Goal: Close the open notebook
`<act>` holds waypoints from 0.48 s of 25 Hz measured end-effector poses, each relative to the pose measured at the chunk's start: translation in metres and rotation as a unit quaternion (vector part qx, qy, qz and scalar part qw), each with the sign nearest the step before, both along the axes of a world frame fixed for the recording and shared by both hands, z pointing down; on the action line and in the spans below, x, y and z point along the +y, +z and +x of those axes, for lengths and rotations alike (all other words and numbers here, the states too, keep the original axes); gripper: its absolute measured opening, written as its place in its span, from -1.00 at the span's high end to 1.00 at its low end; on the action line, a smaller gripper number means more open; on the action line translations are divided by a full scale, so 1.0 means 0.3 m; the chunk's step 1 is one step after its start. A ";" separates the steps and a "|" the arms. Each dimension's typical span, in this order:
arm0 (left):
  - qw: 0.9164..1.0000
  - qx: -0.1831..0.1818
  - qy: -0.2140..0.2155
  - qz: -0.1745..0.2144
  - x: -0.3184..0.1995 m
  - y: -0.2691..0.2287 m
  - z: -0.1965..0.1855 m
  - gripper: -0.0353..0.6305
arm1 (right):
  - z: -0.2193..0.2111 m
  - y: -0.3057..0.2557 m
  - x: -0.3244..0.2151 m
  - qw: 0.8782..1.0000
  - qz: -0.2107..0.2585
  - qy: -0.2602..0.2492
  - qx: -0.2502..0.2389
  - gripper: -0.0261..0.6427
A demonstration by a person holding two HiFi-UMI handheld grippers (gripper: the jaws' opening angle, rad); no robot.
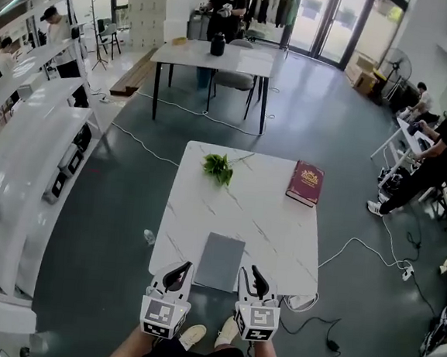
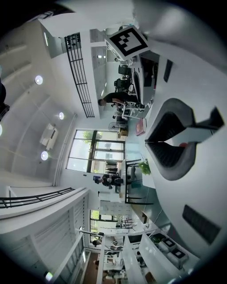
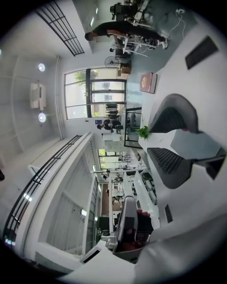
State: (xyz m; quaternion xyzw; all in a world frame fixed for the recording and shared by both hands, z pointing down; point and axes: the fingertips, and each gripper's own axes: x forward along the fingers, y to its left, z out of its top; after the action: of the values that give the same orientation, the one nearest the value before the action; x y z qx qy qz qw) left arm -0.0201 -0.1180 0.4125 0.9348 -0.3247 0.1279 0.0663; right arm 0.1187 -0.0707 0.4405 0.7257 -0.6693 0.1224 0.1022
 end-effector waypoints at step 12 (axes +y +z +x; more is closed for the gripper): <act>0.998 0.006 0.056 0.039 0.130 -0.113 0.057 0.82 | 0.047 -0.132 0.208 0.997 0.048 0.065 0.012 0.73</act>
State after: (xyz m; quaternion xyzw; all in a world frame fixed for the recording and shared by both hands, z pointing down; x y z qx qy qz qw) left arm -0.0029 -0.0791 0.3787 0.9541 -0.2760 0.1133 0.0239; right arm 0.1327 -0.0081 0.4010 0.7731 -0.6245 0.0880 0.0669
